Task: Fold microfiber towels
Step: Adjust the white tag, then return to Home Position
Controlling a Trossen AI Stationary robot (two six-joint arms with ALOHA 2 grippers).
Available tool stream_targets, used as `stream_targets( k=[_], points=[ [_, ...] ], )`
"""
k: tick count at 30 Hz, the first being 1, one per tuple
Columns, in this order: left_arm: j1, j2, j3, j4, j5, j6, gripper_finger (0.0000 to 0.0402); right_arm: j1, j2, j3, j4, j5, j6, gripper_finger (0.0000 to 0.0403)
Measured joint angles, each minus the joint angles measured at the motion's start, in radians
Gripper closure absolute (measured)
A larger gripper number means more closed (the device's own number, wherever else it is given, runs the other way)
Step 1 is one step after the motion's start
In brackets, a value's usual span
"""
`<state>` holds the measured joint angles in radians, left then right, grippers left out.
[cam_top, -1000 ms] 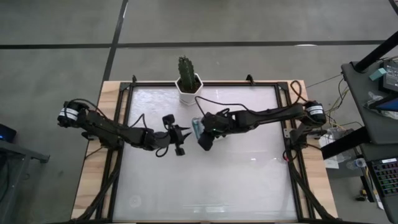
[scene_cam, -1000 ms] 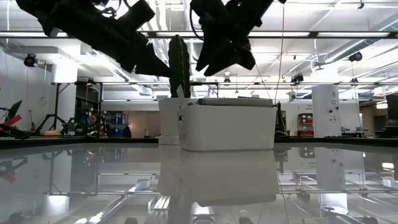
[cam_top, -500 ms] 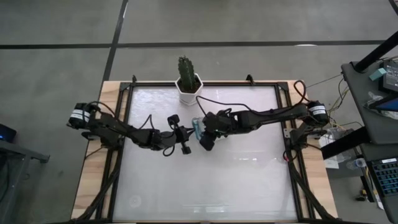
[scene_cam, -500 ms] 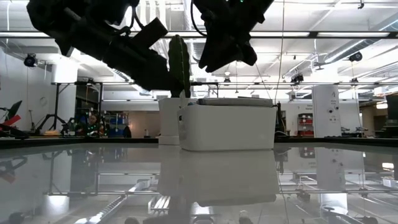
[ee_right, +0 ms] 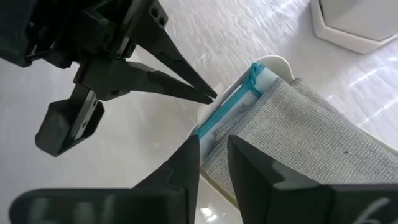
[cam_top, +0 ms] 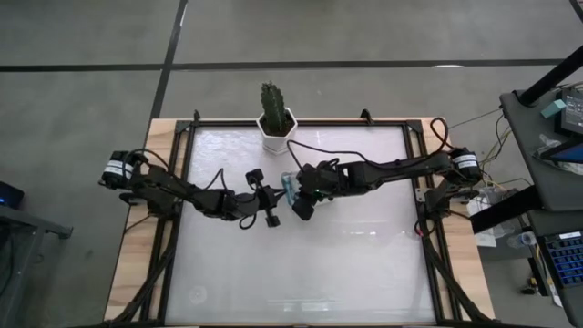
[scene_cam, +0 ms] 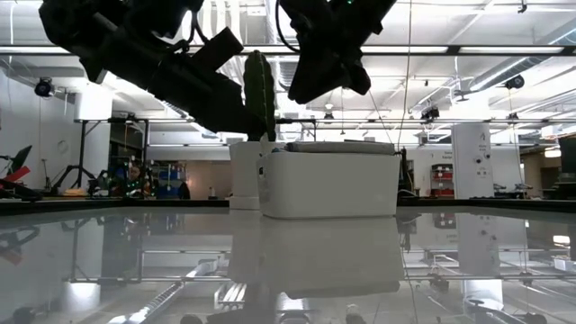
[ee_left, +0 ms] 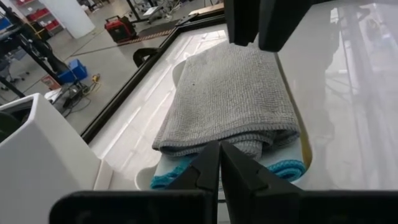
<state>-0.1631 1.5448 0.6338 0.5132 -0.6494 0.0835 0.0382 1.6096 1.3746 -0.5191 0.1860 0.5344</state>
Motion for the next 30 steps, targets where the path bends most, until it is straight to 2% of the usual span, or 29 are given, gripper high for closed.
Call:
stream_targets(
  k=[6,20,22,27,30],
  points=[
    [0.0,0.0,0.0,-0.001,0.019,-0.003,0.0402,0.006,0.0,0.0,0.0,0.032,-0.015,0.0332],
    [-0.001,0.0,-0.002,-0.051,0.046,-0.051,0.0402,0.006,0.0,0.0,0.0,0.036,-0.023,0.0335],
    [-0.003,-0.005,0.0,-0.052,0.029,-0.036,0.0402,0.01,-0.003,-0.001,0.0,0.061,-0.049,0.0335],
    [-0.011,-0.057,0.0,-0.058,0.019,0.033,0.0401,0.055,-0.051,-0.003,0.001,0.199,-0.14,0.0335],
    [-0.012,-0.092,0.0,-0.113,0.019,0.053,0.0401,0.087,-0.103,-0.022,0.003,0.218,-0.197,0.0335]
  ],
)
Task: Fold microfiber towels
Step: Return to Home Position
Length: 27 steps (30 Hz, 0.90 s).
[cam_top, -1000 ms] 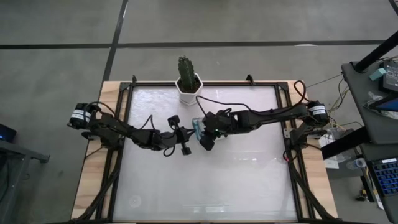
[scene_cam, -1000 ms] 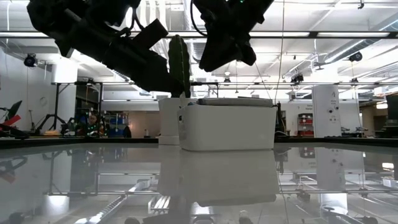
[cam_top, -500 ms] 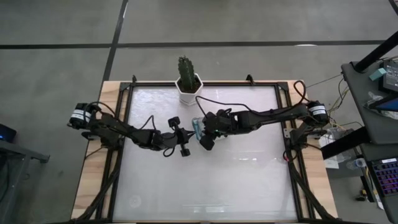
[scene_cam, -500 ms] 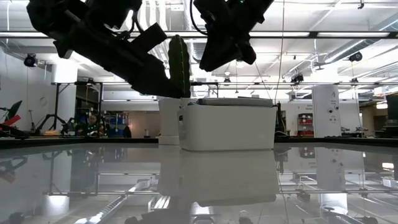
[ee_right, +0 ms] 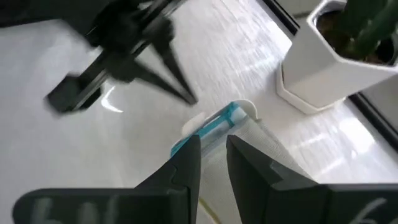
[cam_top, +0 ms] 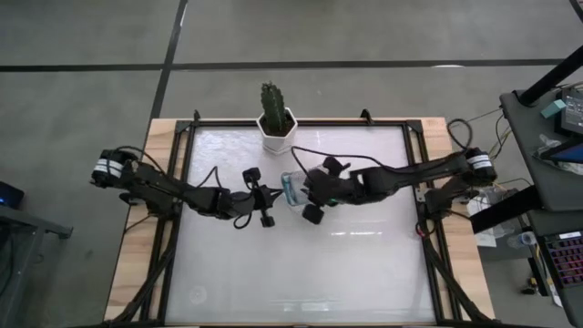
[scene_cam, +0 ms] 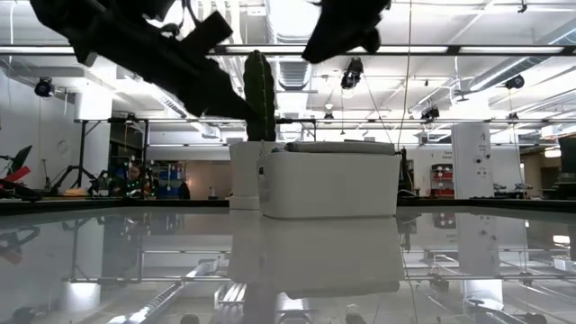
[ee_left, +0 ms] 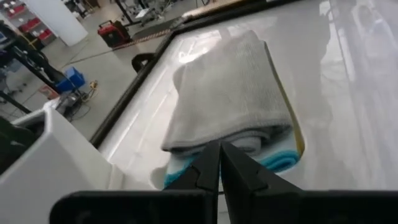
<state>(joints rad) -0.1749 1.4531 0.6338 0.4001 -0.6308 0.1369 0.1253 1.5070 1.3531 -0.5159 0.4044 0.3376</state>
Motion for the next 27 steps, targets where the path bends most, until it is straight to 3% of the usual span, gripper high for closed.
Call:
stream_targets(
  k=[7,13,18,23,27],
  points=[
    [-0.039,-0.156,-0.003,-0.062,0.04,0.102,0.0401,0.076,-0.174,-0.19,0.122,0.0,-0.134,0.0335],
    [-0.038,-0.338,-0.005,-0.156,0.214,0.169,0.0401,0.106,-0.36,-0.467,0.377,-0.057,-0.263,0.0335],
    [-0.036,-0.464,-0.065,-0.165,0.234,0.191,0.0401,0.106,-0.493,-0.7,0.615,-0.073,-0.391,0.0335],
    [-0.036,-0.587,-0.17,-0.094,0.234,0.168,0.0401,0.105,-0.611,-0.908,0.871,-0.122,-0.535,0.0335],
    [-0.036,-0.674,-0.279,0.026,0.234,0.136,0.0401,0.106,-0.716,-1.025,0.961,-0.178,-0.541,0.0335]
  ],
)
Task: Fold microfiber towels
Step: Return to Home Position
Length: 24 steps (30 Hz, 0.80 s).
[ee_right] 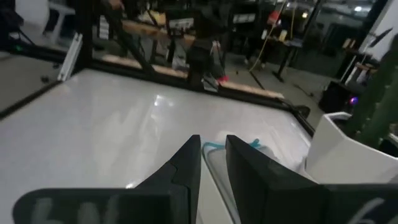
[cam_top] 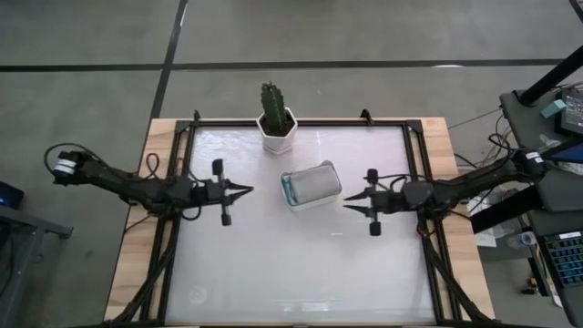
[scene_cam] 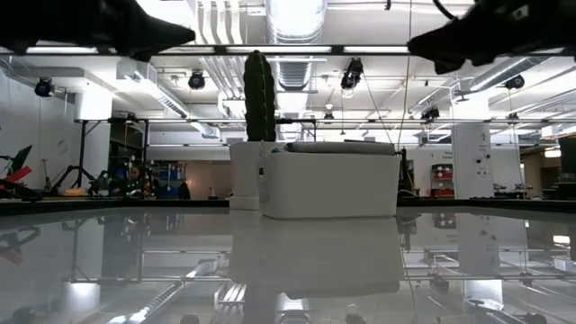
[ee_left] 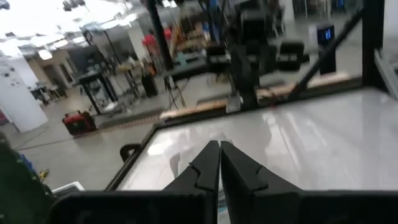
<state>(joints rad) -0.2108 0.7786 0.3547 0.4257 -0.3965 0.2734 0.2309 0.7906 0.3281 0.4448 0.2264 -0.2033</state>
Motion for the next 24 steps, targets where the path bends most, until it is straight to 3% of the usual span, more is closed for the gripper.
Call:
stream_targets(
  k=[8,13,17,24],
  points=[
    [0.001,-0.119,-0.191,0.261,-0.082,-0.005,0.0401,0.0,-0.258,-0.131,0.005,-0.023,-0.015,0.0335],
    [0.0,-0.173,-0.262,0.275,-0.082,-0.005,0.0401,0.001,-0.418,-0.182,-0.071,-0.109,-0.081,0.0343],
    [0.0,-0.227,-0.301,0.276,-0.08,-0.005,0.0402,0.0,-0.543,-0.244,-0.081,-0.152,-0.084,0.0377],
    [0.0,-0.395,-0.346,0.23,-0.081,-0.003,0.0402,0.0,-0.734,-0.315,-0.155,-0.151,-0.053,0.0394]
  ],
)
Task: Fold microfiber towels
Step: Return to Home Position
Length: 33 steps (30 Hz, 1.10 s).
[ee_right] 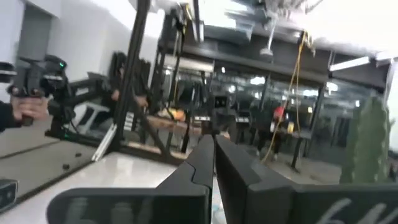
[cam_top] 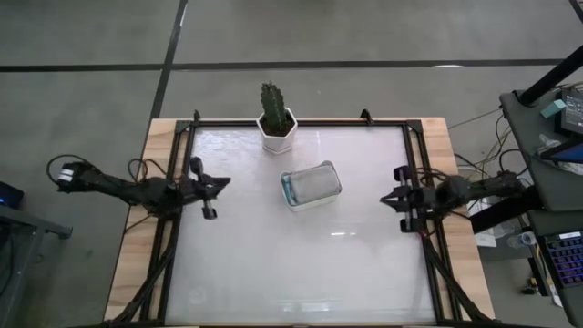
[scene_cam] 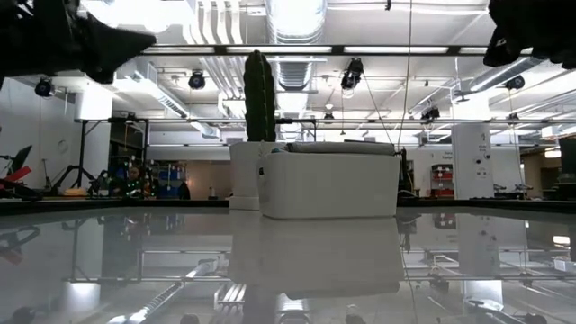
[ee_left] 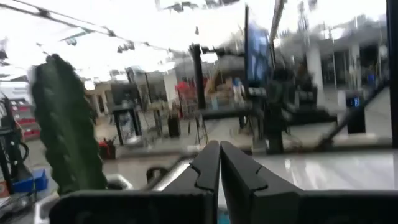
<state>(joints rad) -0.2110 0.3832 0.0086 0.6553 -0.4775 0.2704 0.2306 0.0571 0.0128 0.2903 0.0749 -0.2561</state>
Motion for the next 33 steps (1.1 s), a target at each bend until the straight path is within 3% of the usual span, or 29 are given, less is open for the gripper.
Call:
stream_targets(
  k=[3,10,14,17,23,33],
  points=[
    [0.0,-0.075,0.0,-0.014,-0.012,-0.02,0.0402,0.0,-0.047,0.0,-0.013,-0.019,-0.051,0.0394],
    [0.0,-0.174,-0.001,-0.015,-0.177,-0.022,0.0402,0.0,-0.057,0.0,0.026,-0.112,-0.19,0.0394],
    [0.0,-0.195,-0.002,-0.017,-0.456,0.03,0.0402,0.0,-0.057,-0.001,0.038,-0.198,-0.19,0.0394],
    [0.0,-0.207,-0.002,-0.014,-0.702,-0.033,0.0402,0.0,-0.055,-0.001,0.036,-0.206,-0.185,0.0394],
    [0.0,-0.209,-0.002,-0.014,-1.011,-0.1,0.0402,-0.002,-0.047,-0.001,0.03,-0.203,-0.102,0.0394],
    [0.0,-0.198,-0.003,-0.012,-1.042,-0.101,0.0402,-0.002,-0.008,-0.001,0.026,-0.201,0.1,0.0394]
  ],
)
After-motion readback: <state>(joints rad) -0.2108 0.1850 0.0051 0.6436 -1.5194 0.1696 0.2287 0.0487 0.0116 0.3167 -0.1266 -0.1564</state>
